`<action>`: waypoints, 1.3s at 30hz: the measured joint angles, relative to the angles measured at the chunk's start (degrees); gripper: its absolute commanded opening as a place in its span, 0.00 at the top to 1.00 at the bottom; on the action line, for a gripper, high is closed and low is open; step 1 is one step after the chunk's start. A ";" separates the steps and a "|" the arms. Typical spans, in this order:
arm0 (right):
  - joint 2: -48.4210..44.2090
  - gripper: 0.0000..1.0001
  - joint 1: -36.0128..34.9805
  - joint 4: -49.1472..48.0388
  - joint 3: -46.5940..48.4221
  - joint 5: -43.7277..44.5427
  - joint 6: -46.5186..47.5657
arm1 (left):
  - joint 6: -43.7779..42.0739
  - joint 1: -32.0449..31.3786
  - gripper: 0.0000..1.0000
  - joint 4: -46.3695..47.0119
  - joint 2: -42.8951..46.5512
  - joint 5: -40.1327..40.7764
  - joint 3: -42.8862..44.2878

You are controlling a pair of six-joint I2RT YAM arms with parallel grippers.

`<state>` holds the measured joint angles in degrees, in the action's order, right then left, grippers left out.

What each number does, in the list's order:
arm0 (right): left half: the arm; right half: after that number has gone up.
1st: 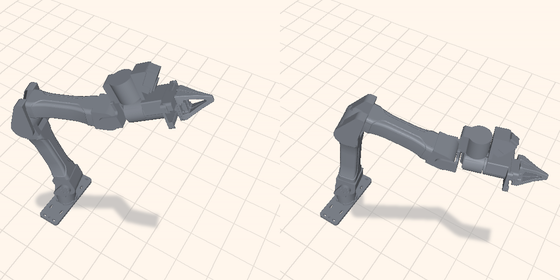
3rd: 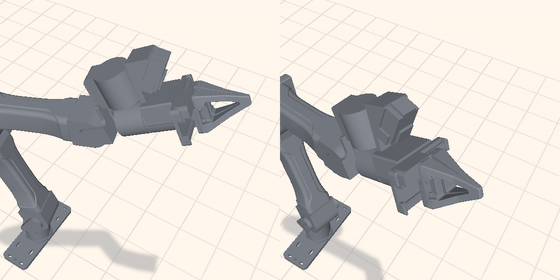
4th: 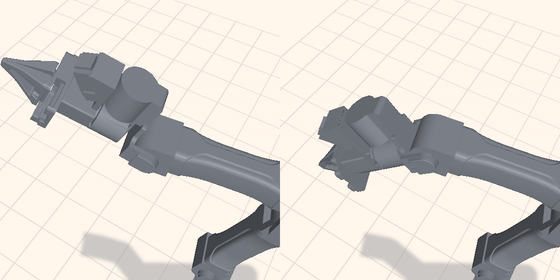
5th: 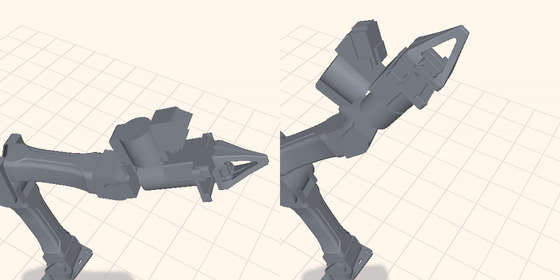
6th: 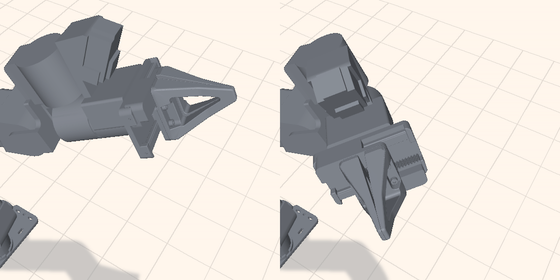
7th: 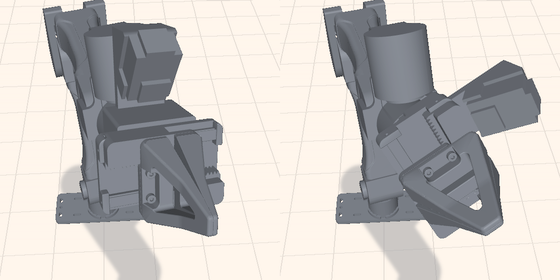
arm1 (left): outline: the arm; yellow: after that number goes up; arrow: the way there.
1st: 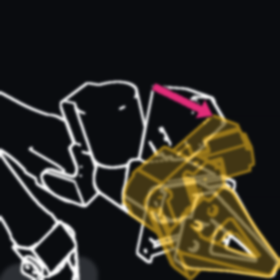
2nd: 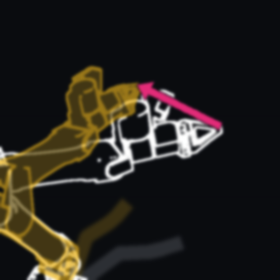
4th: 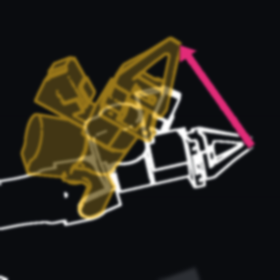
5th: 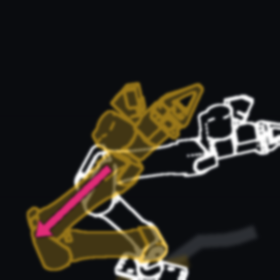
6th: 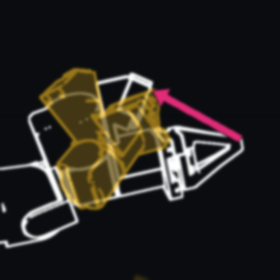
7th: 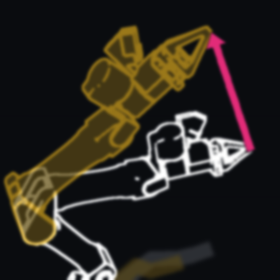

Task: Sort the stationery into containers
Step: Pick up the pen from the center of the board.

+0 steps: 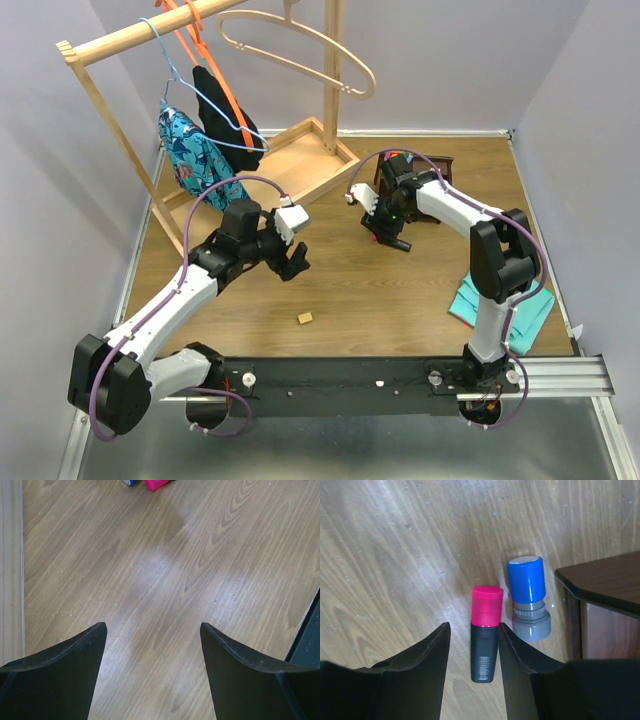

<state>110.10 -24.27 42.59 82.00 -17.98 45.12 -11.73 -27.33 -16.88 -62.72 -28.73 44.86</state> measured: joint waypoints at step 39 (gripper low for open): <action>-10.91 0.99 -1.27 6.21 5.75 -7.78 -5.62 | -1.01 2.25 0.16 2.47 -4.74 -1.86 2.08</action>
<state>99.20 -25.54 48.80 87.74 -25.76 39.51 -12.73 -25.08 -14.41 -67.46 -30.59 46.94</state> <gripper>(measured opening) 0.305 0.840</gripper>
